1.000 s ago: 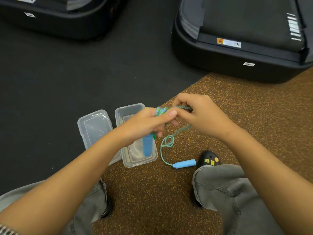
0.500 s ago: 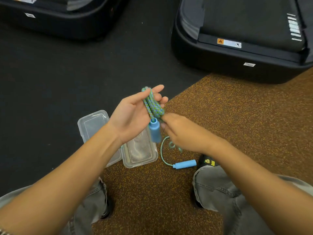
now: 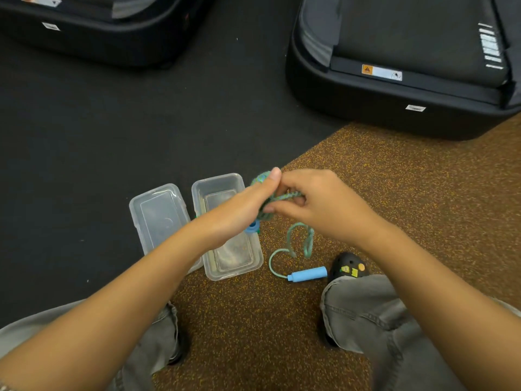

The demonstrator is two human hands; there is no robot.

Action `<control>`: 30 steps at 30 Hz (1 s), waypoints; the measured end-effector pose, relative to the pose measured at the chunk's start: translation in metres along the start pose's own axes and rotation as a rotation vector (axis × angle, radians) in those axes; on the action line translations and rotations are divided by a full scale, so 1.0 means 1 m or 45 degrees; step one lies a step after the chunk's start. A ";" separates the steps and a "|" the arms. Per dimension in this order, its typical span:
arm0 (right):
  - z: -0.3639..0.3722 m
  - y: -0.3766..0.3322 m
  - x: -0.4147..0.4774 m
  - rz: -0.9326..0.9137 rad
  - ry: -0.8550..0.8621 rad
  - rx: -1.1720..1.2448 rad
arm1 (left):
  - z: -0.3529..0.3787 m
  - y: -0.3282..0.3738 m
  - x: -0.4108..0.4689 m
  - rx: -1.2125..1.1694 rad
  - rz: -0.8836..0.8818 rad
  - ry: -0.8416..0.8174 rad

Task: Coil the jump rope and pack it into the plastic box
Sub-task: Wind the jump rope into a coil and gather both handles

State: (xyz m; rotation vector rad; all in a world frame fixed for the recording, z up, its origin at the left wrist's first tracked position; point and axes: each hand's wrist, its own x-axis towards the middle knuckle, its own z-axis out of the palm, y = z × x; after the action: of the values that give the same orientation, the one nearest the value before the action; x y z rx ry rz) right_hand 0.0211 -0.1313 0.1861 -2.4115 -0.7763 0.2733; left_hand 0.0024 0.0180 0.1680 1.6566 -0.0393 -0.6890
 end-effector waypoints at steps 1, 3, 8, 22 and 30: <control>-0.004 0.002 0.001 0.018 0.037 0.028 | 0.001 0.001 0.000 0.063 0.012 -0.049; -0.010 0.008 0.001 0.048 0.116 0.098 | 0.000 0.002 -0.002 0.120 -0.001 -0.116; -0.017 0.017 0.004 0.091 0.237 0.171 | -0.005 0.003 -0.002 -0.179 0.035 -0.142; 0.020 0.008 0.001 0.047 -0.186 -0.028 | -0.025 0.011 -0.002 -1.218 0.125 -0.023; 0.018 0.002 -0.003 -0.069 -0.178 -0.042 | -0.010 0.001 0.005 -0.452 0.015 0.272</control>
State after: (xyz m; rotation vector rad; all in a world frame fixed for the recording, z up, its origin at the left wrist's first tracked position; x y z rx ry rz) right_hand 0.0132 -0.1257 0.1707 -2.4179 -0.9136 0.4140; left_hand 0.0114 0.0243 0.1670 1.3772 0.2154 -0.4747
